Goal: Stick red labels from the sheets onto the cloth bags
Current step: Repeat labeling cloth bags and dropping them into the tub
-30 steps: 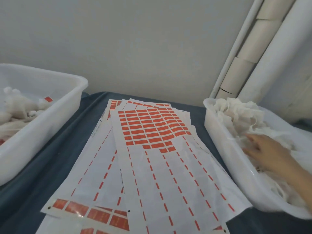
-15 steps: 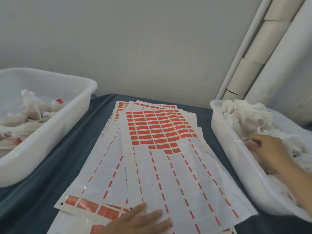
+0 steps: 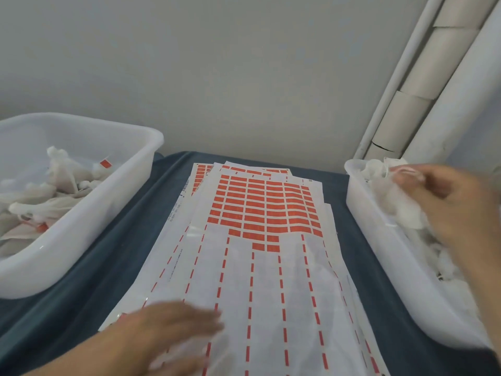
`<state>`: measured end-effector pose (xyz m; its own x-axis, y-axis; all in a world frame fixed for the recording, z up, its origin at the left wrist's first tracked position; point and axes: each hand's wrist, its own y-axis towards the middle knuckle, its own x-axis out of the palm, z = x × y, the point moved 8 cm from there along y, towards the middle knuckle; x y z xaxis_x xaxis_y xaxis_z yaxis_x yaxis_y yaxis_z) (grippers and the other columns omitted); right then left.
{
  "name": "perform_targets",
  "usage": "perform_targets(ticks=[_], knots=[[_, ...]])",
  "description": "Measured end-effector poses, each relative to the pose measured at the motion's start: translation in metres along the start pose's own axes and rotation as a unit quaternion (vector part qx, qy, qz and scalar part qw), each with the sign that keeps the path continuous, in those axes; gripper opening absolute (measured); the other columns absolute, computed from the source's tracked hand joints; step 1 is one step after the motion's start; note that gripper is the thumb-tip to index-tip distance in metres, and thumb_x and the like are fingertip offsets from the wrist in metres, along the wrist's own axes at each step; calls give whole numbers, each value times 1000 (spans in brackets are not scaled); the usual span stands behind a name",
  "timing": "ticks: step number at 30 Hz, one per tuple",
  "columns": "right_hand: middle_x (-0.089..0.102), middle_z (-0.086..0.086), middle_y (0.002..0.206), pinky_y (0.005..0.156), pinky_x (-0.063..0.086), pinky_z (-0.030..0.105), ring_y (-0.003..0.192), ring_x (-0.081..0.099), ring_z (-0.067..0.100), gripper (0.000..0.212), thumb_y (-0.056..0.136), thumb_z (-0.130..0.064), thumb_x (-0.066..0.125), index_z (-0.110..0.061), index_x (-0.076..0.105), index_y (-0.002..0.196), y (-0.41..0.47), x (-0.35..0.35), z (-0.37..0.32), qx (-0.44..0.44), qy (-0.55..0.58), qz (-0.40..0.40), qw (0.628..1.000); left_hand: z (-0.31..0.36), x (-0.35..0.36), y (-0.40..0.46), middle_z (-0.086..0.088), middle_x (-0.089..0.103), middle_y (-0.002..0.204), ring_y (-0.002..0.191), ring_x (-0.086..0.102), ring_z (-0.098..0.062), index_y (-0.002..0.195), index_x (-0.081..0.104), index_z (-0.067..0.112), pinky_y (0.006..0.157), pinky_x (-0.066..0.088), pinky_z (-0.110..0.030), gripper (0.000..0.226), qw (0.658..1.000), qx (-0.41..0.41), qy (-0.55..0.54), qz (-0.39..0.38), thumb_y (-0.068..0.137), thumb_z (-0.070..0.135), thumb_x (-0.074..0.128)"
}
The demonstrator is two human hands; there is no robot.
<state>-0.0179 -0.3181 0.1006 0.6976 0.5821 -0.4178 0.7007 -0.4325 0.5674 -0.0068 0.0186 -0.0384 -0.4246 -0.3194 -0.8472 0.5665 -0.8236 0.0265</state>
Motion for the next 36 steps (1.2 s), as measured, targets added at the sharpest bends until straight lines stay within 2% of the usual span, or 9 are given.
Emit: perform_targets(ticks=[5, 8, 11, 16, 19, 25, 27, 30, 36], knots=[[72, -14, 84, 70, 53, 17, 77, 67, 1, 6, 82, -25, 68, -29, 72, 81, -57, 113, -29, 64, 123, -189, 972, 11, -51, 65, 48, 40, 114, 105, 45, 18, 110, 39, 66, 84, 44, -11, 51, 947, -44, -198, 248, 60, 75, 44], [70, -19, 89, 68, 52, 12, 84, 66, -1, 11, 81, -31, 69, -32, 67, 92, -85, 157, -10, 136, 138, -213, 958, 11, -33, 102, 39, 52, 102, 93, 53, 15, 101, 46, 59, 65, 45, -4, 44, 928, -63, -309, 197, 58, 65, 57], [69, -18, 89, 65, 52, 14, 84, 66, 7, 13, 81, -30, 70, -36, 64, 91, -98, 172, 14, 197, 137, -190, 952, -10, -11, 113, 23, 67, 94, 90, 63, -1, 96, 65, 45, 72, 48, -12, 37, 904, -100, -375, 179, 61, 55, 61], [66, -32, 77, 52, 43, 1, 80, 61, -12, 20, 63, -49, 67, -33, 66, 76, -106, 177, 27, 225, 171, -172, 944, -37, 4, 111, 24, 69, 82, 78, 64, 2, 79, 69, 39, 67, 49, -14, 30, 896, -148, -371, 196, 60, 59, 58], [64, -36, 77, 55, 41, -1, 82, 59, -14, 19, 60, -49, 65, -34, 65, 73, -103, 178, 23, 200, 175, -175, 948, -39, 5, 109, 31, 66, 75, 76, 61, 11, 73, 67, 42, 58, 45, -5, 5, 901, -153, -353, 202, 74, 44, 62], [65, -27, 87, 63, 45, 1, 86, 59, -8, 16, 64, -43, 63, -31, 64, 76, -98, 168, 17, 142, 167, -178, 959, -37, 4, 106, 34, 64, 75, 78, 58, 13, 69, 65, 41, 57, 43, -2, 13, 903, -139, -350, 208, 79, 32, 66], [66, -28, 82, 62, 45, 2, 84, 61, -6, 13, 65, -41, 63, -31, 65, 73, -97, 166, 18, 157, 192, -170, 954, -33, 3, 106, 31, 65, 78, 79, 59, 11, 71, 67, 39, 57, 43, -3, 5, 896, -136, -373, 201, 74, 42, 65], [68, -26, 78, 59, 48, 5, 80, 64, -1, 14, 64, -41, 62, -30, 66, 72, -97, 165, 19, 182, 238, -168, 939, -27, 3, 107, 28, 65, 86, 83, 59, 8, 77, 69, 41, 57, 44, -6, 36, 885, -121, -406, 195, 54, 65, 58], [71, -15, 85, 71, 55, 20, 86, 68, 11, 15, 64, -40, 62, -41, 70, 76, -103, 171, 15, 208, 300, -204, 908, -16, 8, 108, 16, 68, 89, 82, 61, 0, 84, 72, 36, 63, 46, -9, 32, 882, -92, -444, 129, 63, 57, 60]])
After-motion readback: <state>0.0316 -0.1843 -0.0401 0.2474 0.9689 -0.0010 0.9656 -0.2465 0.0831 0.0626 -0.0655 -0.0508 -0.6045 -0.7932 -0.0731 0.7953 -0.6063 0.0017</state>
